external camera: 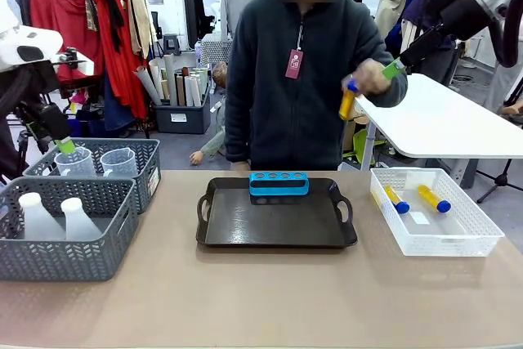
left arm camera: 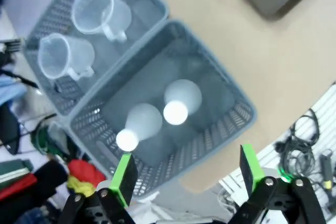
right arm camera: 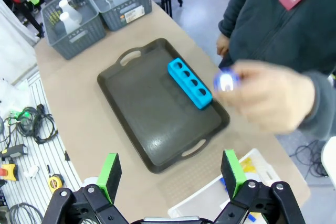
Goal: Prepare the laboratory tools.
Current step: Pick up one Small flask and place it on the Handle tray.
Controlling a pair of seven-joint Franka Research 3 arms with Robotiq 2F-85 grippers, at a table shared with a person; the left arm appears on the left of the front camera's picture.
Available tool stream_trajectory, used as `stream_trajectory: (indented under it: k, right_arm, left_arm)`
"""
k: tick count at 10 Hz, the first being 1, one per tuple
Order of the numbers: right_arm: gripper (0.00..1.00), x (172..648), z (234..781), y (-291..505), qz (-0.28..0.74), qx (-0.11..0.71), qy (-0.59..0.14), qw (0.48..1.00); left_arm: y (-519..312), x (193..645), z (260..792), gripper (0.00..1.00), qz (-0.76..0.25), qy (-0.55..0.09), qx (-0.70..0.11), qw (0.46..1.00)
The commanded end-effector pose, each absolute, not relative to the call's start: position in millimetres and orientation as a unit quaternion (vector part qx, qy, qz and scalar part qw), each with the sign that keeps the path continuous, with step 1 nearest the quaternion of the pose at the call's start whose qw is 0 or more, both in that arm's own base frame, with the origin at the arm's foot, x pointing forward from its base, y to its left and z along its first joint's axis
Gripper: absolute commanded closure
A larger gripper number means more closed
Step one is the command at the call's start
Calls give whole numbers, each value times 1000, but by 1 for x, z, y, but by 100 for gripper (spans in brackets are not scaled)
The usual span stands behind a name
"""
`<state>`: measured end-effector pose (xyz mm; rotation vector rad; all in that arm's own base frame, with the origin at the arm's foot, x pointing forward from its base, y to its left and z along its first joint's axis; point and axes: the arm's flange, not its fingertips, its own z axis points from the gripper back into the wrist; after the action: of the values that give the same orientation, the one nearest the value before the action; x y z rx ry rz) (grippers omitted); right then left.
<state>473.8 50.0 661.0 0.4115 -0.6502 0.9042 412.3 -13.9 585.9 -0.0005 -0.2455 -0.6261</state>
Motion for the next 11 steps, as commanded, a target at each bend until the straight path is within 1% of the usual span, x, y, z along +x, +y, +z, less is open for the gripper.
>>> stream_trajectory:
  k: [1, 2, 6, 7, 9, 11]
  right_arm:
    - [0, 473, 662, 50, 428, 193, -307, 828]
    - [0, 473, 662, 50, 428, 193, -307, 828]
    - [0, 473, 662, 50, 428, 193, -307, 828]
    - [0, 473, 662, 50, 428, 193, -307, 828]
    - [0, 473, 662, 50, 428, 193, -307, 828]
    - [0, 473, 662, 50, 428, 193, -307, 828]
  left_arm:
    - [-33, 414, 596, 0, -294, -127, -20, 947]
    - [-14, 412, 586, 0, -307, -120, 0, 944]
    - [-19, 413, 586, 0, -301, -120, -4, 946]
    - [-14, 426, 571, 0, -282, -79, 12, 956]
    - [-2, 444, 543, 0, -251, -65, 16, 966]
    - [25, 460, 517, 0, -188, -64, 24, 980]
